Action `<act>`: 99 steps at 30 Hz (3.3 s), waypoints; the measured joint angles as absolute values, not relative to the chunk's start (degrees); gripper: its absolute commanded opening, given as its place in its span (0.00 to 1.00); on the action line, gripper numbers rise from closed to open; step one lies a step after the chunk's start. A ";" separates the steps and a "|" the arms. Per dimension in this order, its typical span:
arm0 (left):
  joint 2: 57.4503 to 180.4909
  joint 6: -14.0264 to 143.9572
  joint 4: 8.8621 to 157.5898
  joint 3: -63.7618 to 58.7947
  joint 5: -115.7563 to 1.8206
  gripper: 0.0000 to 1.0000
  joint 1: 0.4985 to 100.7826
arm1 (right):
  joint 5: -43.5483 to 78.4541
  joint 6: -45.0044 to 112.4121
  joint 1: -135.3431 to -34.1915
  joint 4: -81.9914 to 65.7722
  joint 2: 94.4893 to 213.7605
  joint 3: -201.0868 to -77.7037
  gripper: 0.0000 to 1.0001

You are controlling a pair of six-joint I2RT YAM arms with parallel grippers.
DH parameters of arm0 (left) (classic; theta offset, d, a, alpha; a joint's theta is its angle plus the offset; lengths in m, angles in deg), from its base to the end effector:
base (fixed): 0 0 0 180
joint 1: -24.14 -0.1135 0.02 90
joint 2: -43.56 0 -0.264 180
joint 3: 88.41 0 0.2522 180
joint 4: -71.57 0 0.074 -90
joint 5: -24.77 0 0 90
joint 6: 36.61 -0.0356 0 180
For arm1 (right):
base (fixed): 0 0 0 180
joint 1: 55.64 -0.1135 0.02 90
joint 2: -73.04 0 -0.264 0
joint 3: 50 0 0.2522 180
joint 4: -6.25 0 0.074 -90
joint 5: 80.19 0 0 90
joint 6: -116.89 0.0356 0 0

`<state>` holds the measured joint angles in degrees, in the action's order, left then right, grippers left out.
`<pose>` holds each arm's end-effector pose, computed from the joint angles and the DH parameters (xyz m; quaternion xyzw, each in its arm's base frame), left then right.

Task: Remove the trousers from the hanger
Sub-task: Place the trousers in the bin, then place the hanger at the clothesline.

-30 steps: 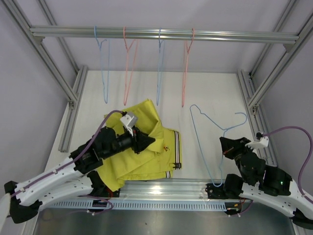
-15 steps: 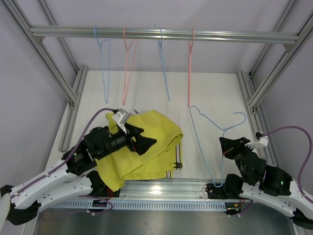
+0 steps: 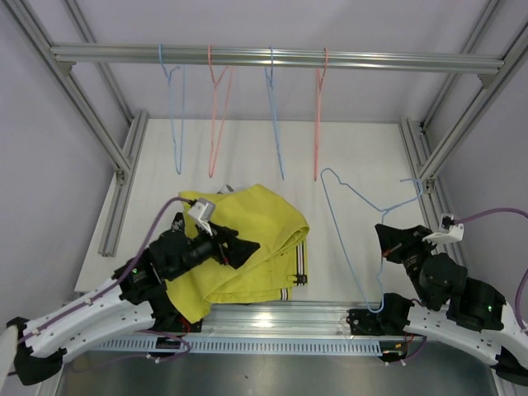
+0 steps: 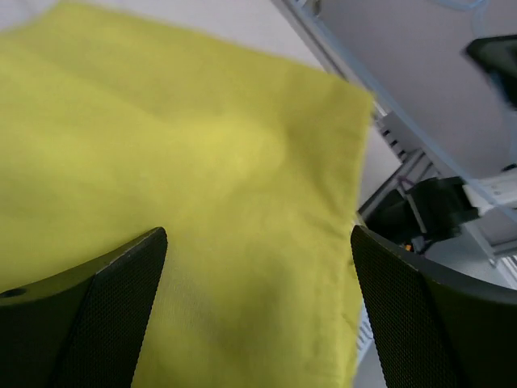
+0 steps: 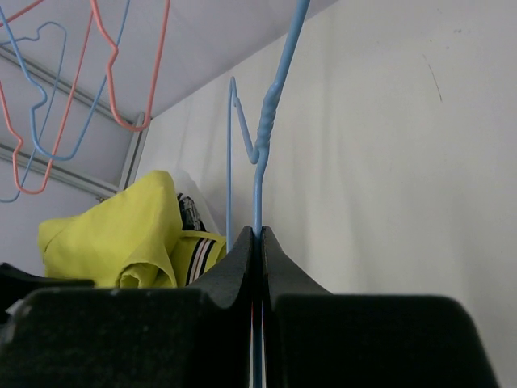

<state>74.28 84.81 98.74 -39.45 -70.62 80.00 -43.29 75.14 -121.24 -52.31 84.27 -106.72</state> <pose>0.0817 -0.1146 0.3103 0.1308 0.7484 -0.4222 0.4945 0.0386 0.0163 0.3232 0.1692 0.7343 0.2753 0.5969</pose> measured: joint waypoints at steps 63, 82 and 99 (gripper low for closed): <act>60.27 40.04 80.90 -31.87 -117.92 0.99 86.27 | -28.86 29.65 -91.67 -60.29 151.48 -168.60 0.00; 57.61 38.53 78.89 -33.79 -118.79 0.99 85.83 | -25.54 24.89 -89.40 -60.70 164.72 -193.36 0.00; 56.19 38.88 79.44 -33.79 -118.46 0.99 85.83 | -17.76 25.17 -81.97 -53.01 168.05 -183.68 0.00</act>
<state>56.19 38.88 79.44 -33.79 -118.46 85.83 -17.76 25.17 -81.97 -53.01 168.05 -183.68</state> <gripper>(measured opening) 0.994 0.021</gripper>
